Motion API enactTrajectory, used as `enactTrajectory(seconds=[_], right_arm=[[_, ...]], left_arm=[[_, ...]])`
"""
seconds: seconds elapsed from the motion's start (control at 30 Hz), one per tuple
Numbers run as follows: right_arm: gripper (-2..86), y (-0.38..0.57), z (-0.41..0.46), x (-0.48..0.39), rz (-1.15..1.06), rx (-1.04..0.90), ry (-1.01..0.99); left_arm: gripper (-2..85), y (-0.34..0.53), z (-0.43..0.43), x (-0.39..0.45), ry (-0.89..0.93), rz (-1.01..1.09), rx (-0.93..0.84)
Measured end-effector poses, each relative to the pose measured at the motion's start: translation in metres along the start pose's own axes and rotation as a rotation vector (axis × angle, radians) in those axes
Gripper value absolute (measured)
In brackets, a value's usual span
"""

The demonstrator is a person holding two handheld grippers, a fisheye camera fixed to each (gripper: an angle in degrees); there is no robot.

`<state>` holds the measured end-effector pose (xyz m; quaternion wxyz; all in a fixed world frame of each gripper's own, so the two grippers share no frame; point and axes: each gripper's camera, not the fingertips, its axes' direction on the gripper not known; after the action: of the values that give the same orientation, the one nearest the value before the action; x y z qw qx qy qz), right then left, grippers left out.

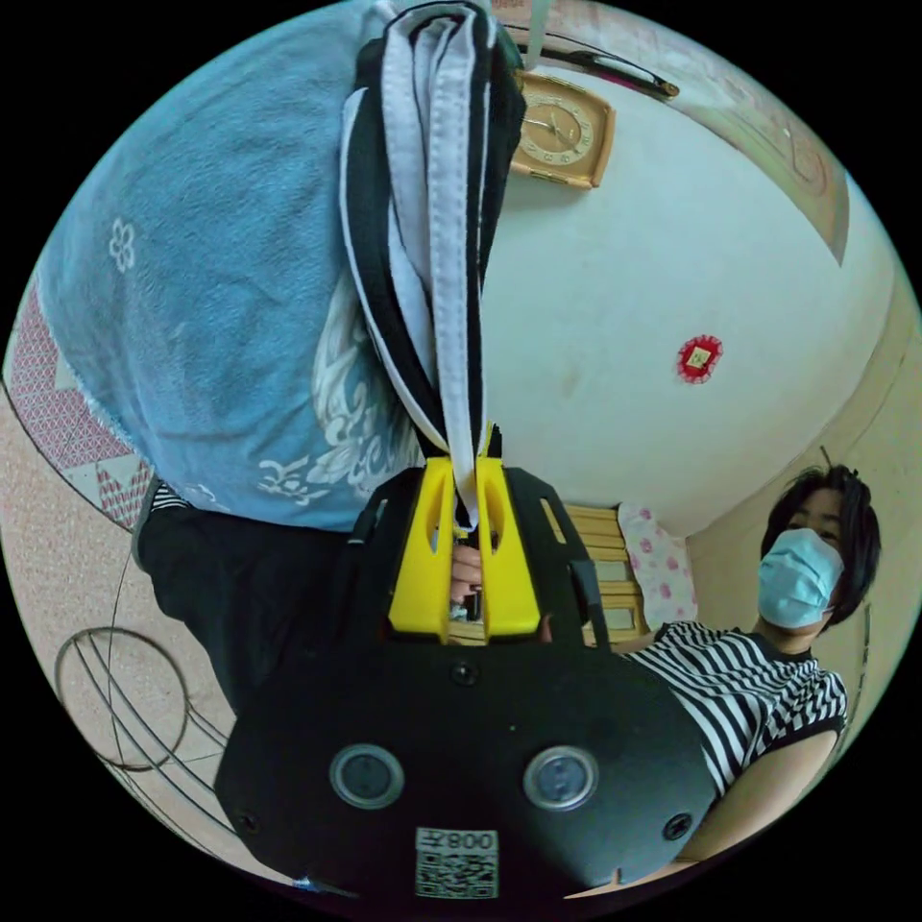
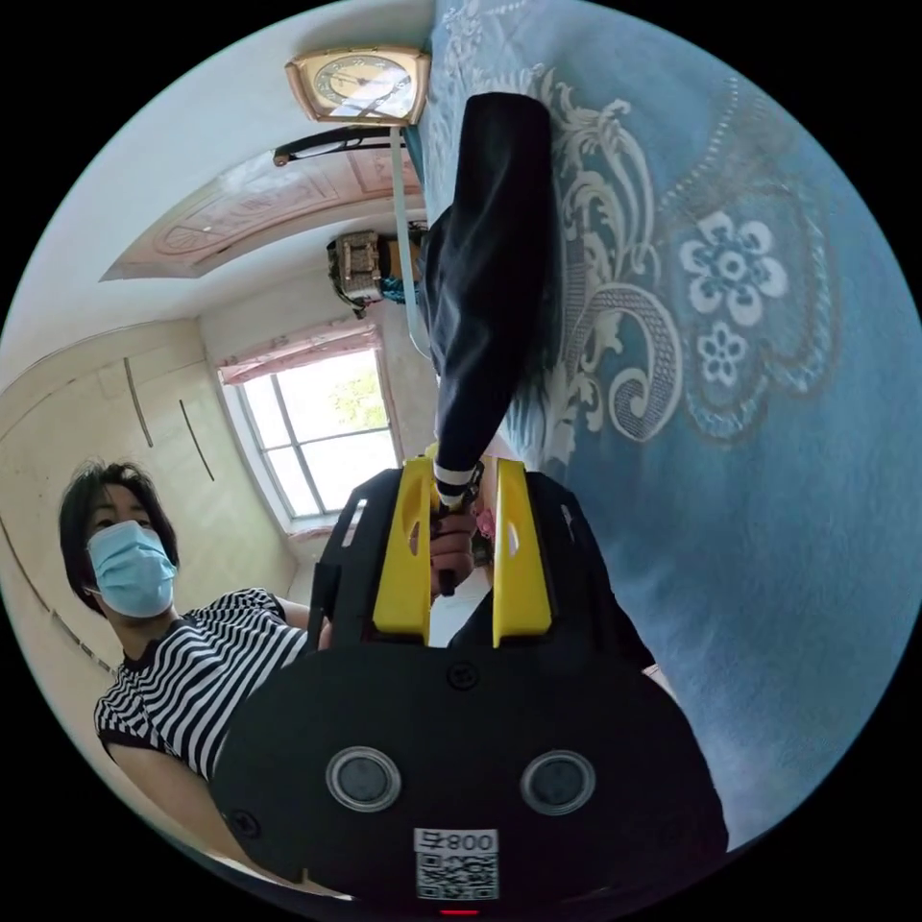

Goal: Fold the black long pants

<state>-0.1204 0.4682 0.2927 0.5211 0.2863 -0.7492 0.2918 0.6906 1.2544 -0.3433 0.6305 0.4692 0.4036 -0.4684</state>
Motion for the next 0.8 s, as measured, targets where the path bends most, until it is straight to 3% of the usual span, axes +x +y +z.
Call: enactTrajectory(seconds=[0.2, 0.37, 0.57, 0.8], right_arm=[[11.9, 0.004, 0.010, -0.019, 0.018, 0.052, -0.102], [5.7, -0.013, 0.036, -0.037, 0.062, -0.007, -0.162], [1.0, -0.008, 0.023, -0.100, -0.007, 0.033, -0.157], [0.2, -0.003, 0.020, -0.159, -0.061, 0.035, -0.119]], left_arm=[[4.0, -0.005, -0.005, -0.005, -0.046, 0.025, -0.008], [4.8, -0.004, -0.011, -0.019, -0.066, 0.035, -0.003], [11.9, -0.002, -0.049, -0.051, -0.063, 0.014, 0.171], [17.2, -0.035, -0.050, -0.103, 0.080, -0.004, 0.326]])
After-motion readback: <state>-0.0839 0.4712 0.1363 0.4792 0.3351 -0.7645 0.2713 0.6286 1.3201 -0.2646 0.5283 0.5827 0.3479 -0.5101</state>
